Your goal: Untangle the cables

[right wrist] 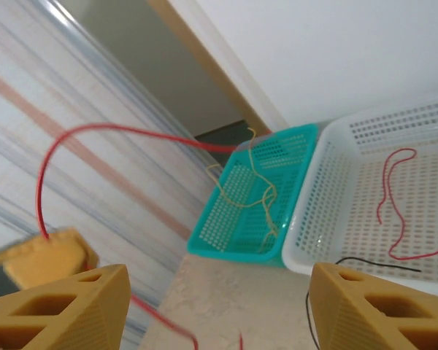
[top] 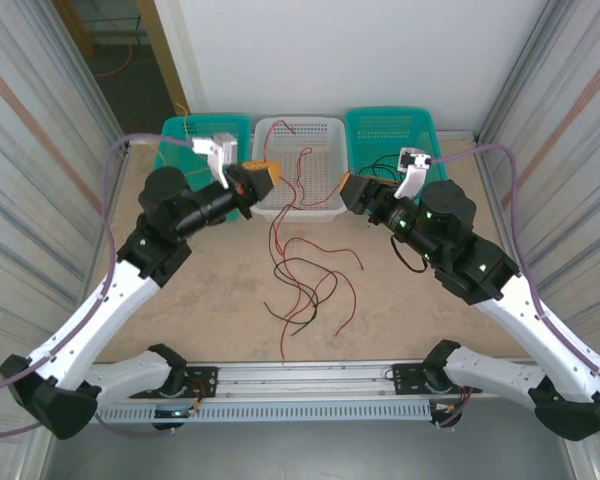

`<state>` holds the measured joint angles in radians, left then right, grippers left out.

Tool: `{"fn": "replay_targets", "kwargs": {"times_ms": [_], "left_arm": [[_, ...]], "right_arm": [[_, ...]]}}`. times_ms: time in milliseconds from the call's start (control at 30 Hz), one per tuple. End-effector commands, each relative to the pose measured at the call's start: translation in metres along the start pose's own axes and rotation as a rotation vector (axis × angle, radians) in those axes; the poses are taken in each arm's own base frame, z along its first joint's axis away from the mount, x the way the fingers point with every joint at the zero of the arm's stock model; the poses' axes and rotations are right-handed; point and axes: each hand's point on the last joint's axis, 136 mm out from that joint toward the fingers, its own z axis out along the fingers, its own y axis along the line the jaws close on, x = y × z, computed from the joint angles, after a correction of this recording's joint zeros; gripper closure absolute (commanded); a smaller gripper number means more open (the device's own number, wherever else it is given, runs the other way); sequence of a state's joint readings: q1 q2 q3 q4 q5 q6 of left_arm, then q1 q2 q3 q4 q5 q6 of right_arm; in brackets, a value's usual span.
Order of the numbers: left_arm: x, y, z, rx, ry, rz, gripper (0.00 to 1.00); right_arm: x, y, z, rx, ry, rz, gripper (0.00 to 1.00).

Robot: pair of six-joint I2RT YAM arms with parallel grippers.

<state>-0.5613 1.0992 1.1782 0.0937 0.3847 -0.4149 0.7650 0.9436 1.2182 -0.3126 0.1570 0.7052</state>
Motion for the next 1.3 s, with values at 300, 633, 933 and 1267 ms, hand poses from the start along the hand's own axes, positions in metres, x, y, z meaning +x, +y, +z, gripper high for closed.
{"fn": "replay_targets", "kwargs": {"times_ms": [300, 633, 933, 1267], "left_arm": [[-0.065, 0.076, 0.062, -0.126, -0.051, 0.012, 1.00], [-0.059, 0.142, 0.116, -0.162, -0.043, -0.078, 1.00], [-0.025, 0.185, 0.137, -0.230, -0.019, -0.144, 1.00], [0.032, 0.233, 0.142, -0.365, 0.065, -0.234, 1.00]], "right_arm": [[0.022, -0.033, -0.015, 0.107, 0.047, 0.025, 0.35], [0.029, -0.047, -0.024, 0.147, 0.059, 0.020, 0.35], [0.037, -0.057, -0.023, 0.181, 0.073, 0.002, 0.35], [0.036, -0.062, -0.022, 0.194, 0.084, -0.016, 0.36]]}}
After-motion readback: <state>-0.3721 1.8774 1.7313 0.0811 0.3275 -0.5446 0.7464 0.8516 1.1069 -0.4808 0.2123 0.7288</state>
